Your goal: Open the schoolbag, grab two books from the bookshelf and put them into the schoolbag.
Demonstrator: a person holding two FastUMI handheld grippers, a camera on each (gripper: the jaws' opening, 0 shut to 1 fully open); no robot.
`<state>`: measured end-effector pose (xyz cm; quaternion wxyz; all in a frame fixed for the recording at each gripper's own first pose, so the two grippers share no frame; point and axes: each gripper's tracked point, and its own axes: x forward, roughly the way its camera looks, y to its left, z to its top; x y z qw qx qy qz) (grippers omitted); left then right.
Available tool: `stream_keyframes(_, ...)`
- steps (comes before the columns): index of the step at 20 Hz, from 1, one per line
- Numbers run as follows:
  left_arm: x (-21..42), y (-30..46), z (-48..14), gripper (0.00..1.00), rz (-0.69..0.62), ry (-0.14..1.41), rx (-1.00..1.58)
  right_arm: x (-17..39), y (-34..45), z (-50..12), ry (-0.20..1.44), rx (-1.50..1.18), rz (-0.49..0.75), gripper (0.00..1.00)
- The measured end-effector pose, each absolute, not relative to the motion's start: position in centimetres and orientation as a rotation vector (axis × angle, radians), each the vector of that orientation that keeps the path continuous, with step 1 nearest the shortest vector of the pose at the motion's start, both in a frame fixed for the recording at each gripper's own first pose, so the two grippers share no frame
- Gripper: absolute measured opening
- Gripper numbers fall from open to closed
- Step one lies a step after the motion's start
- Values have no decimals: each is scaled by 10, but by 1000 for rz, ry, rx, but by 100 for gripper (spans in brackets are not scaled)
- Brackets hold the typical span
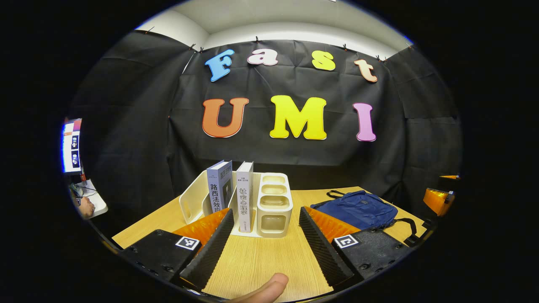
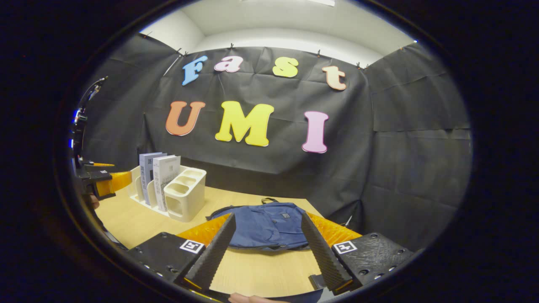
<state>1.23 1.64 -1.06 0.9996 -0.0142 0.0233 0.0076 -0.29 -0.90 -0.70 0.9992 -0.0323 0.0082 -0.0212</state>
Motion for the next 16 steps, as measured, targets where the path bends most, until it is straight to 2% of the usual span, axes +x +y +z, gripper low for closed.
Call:
stream_keyframes(5,10,17,-6,100,15,31,-11,1,-10,-8,16,-94,-66,98)
stream_keyframes(6,11,17,-6,100,16,26,-10,3,-12,-6,12,-117,-81,95)
stream_keyframes(9,9,17,-3,100,9,17,-18,7,-9,-9,2,-186,-105,95)
stream_keyframes(16,8,31,6,100,4,-10,-23,33,15,-46,85,-244,-81,95)
